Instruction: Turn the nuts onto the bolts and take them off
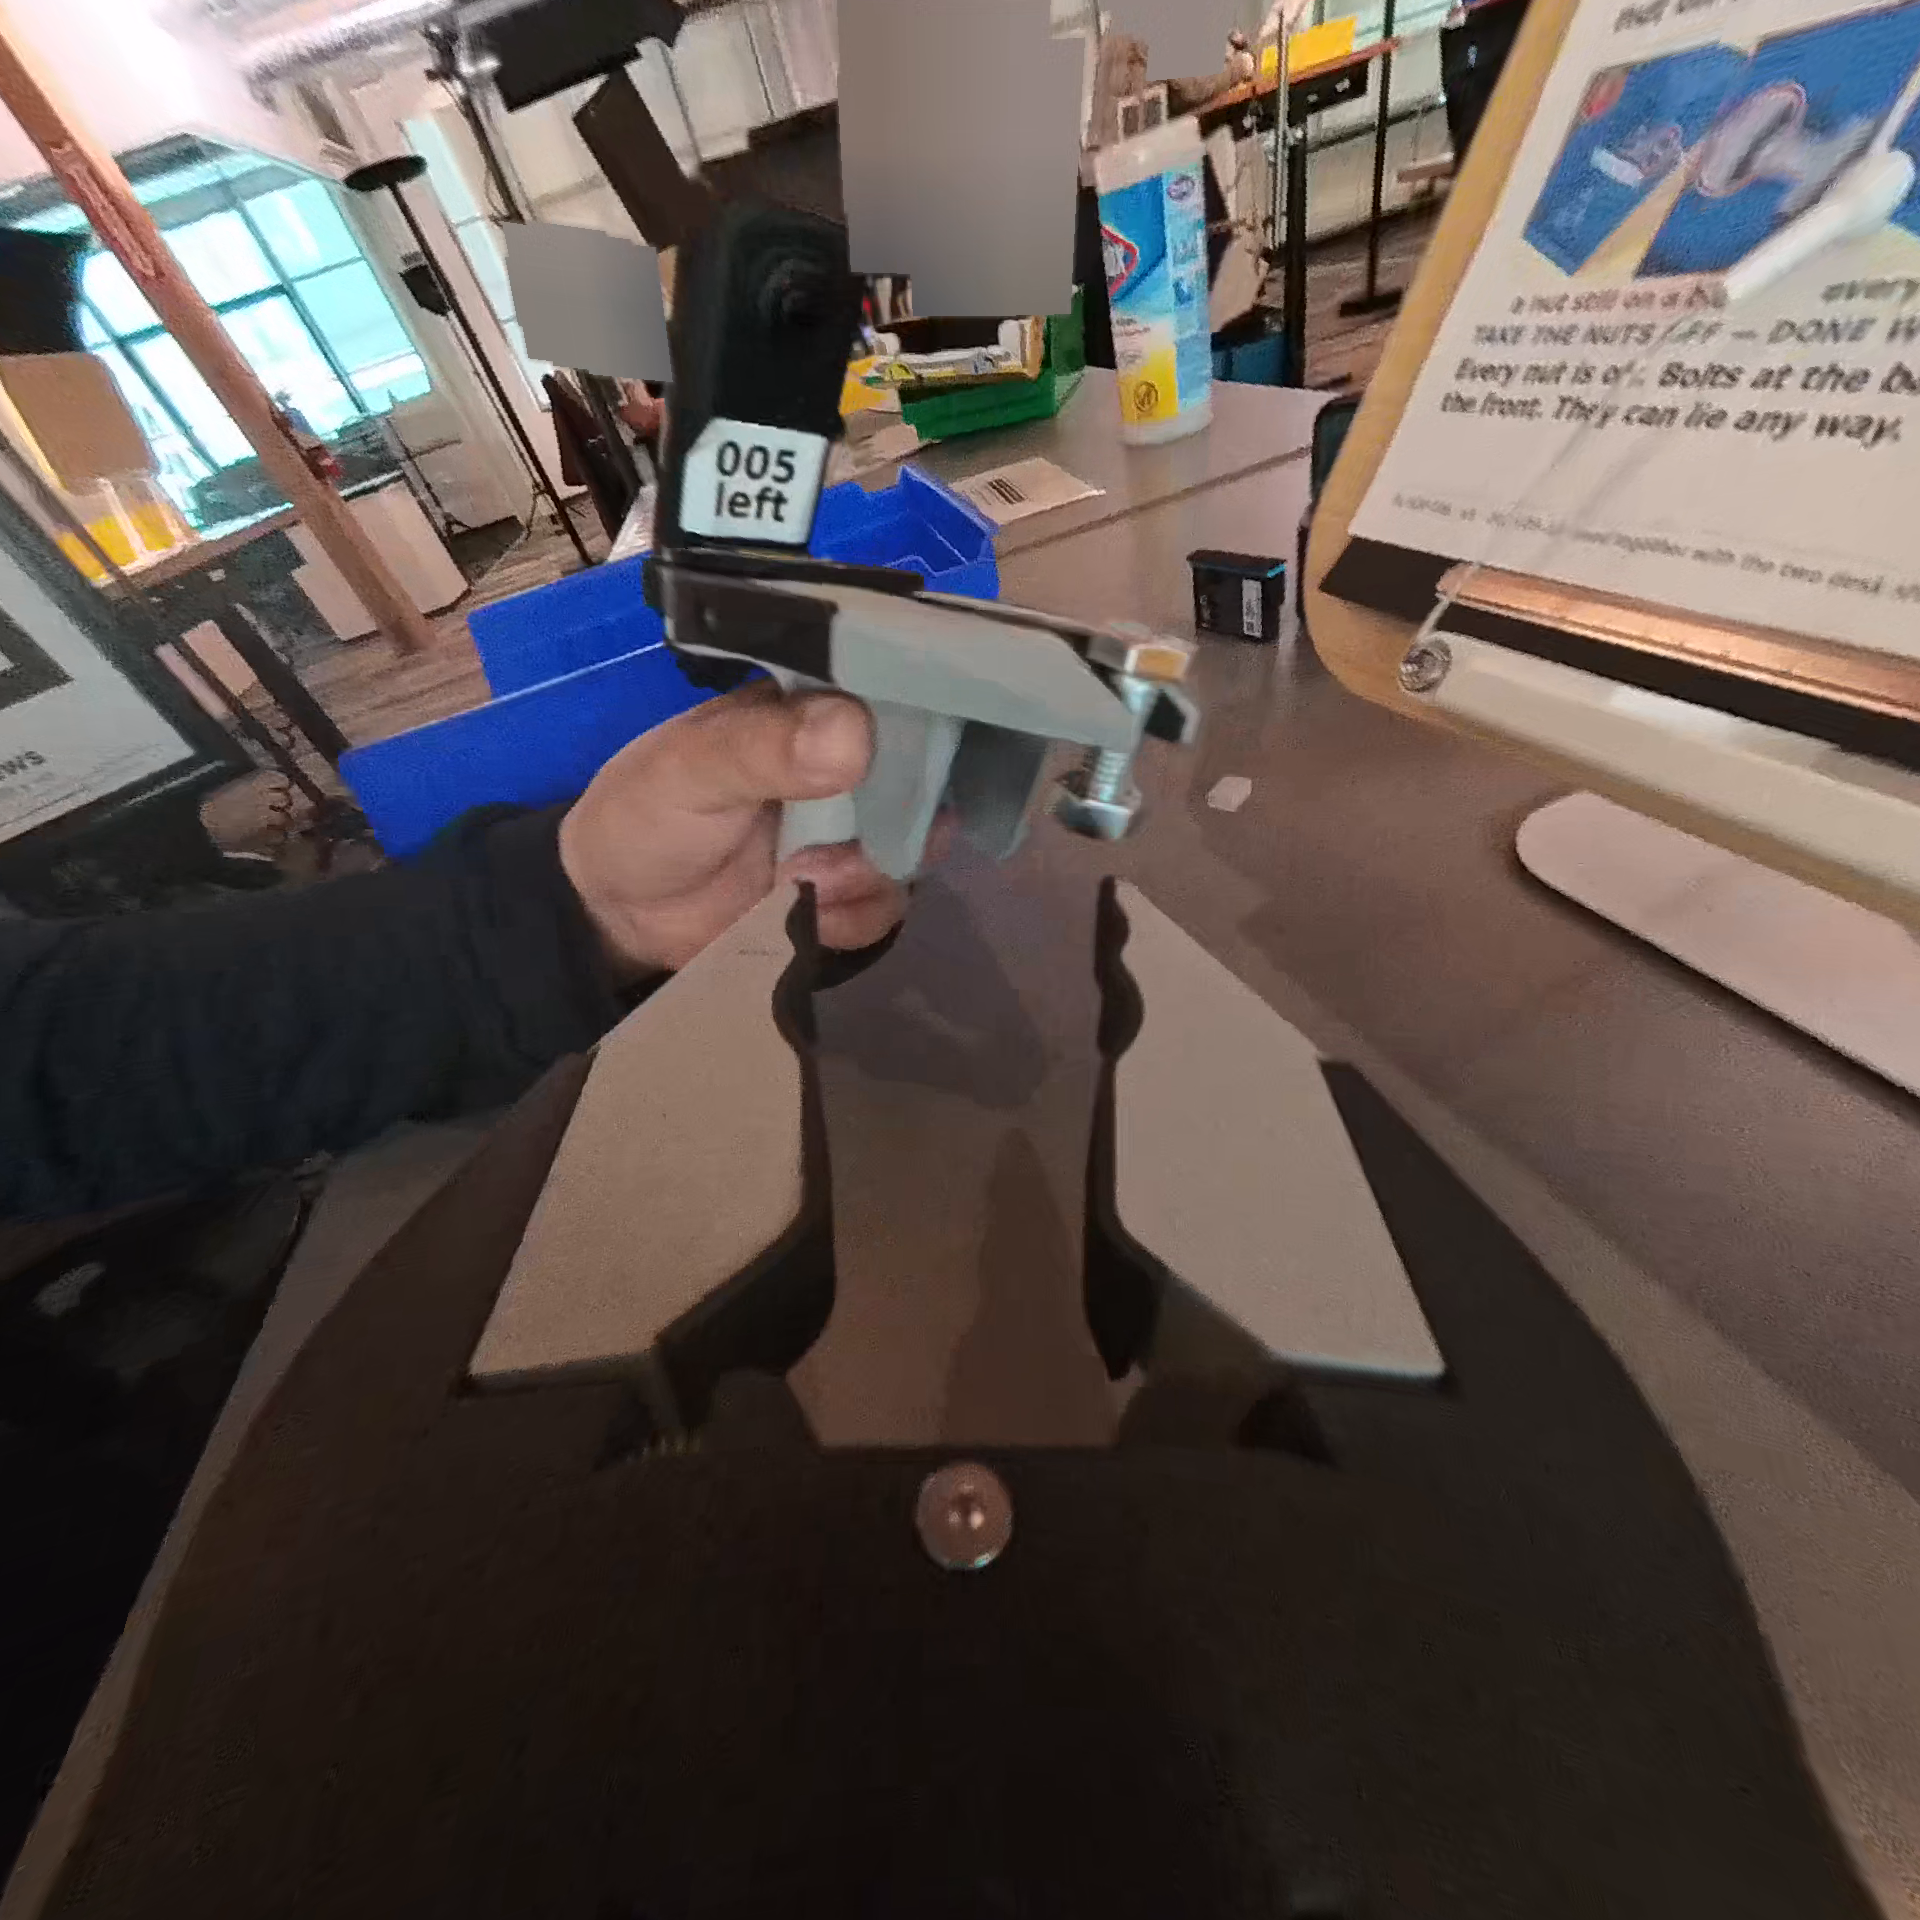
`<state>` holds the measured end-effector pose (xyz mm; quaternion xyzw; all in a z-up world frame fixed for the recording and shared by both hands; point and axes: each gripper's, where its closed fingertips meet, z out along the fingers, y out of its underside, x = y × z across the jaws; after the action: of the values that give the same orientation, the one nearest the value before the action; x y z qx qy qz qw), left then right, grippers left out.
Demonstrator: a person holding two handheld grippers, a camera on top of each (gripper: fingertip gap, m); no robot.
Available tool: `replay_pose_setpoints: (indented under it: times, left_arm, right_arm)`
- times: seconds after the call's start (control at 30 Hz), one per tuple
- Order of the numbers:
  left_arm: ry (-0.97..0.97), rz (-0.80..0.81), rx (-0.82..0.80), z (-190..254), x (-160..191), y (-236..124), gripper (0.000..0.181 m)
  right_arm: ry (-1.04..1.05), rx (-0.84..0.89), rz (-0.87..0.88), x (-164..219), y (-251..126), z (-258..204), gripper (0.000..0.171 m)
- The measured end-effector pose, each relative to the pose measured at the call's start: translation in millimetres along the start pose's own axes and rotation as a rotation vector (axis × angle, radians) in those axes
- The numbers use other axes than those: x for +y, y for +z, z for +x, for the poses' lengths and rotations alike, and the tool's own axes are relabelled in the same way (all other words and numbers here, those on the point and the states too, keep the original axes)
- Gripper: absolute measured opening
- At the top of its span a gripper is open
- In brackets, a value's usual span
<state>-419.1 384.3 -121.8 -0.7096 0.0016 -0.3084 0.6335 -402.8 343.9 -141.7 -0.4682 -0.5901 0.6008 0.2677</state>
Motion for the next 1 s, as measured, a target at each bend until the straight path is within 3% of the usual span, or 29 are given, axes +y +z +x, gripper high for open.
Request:
replay_pose_setpoints:
  times: [0.03, 0.2, 0.27, 0.3, 0.37, 0.43, 0.57, 0.73, 0.83, 0.93, 1.0]
  left_arm:
    - [-0.007, 0.000, 0.019, 4, 0, 1, 0.007]
    - [-0.008, -0.036, 0.128, 25, 6, 8, 0.007]
    - [-0.012, -0.042, 0.135, 26, 9, 10, 0.007]
    - [0.002, -0.053, 0.119, 23, 11, 11, 0.007]
    - [0.040, -0.048, -0.003, 3, 10, 7, 0.007]
    - [0.060, -0.046, -0.153, -24, 8, -2, 0.007]
    - [-0.064, 0.033, -0.040, -19, 0, -5, 0.007]
    - [-0.041, -0.017, 0.029, -3, 7, 3, 0.006]
    - [-0.022, -0.044, 0.123, 18, 13, 12, 0.007]
    - [0.020, -0.079, 0.092, 16, 20, 16, 0.007]
    - [-0.001, -0.066, 0.102, 15, 18, 15, 0.007]
  right_arm:
    - [0.013, 0.025, -0.005, 3, 1, 7, 0.055]
    - [0.053, 0.048, 0.076, -10, -5, 16, 0.071]
    - [0.064, -0.019, 0.082, -11, -5, 7, 0.065]
    - [0.069, -0.072, 0.076, -11, -5, 0, 0.053]
    - [0.090, -0.061, 0.044, -8, -3, 2, 0.055]
    - [0.048, -0.142, 0.070, -12, -9, -10, 0.005]
    - [0.096, 0.005, 0.072, -11, -8, 15, 0.043]
    - [0.088, 0.121, 0.008, 4, 4, 35, 0.066]
    - [0.096, 0.082, 0.017, 3, 10, 28, 0.066]
    - [0.112, -0.032, 0.001, 6, 14, 10, 0.041]
    - [0.111, -0.027, 0.005, 6, 16, 11, 0.040]
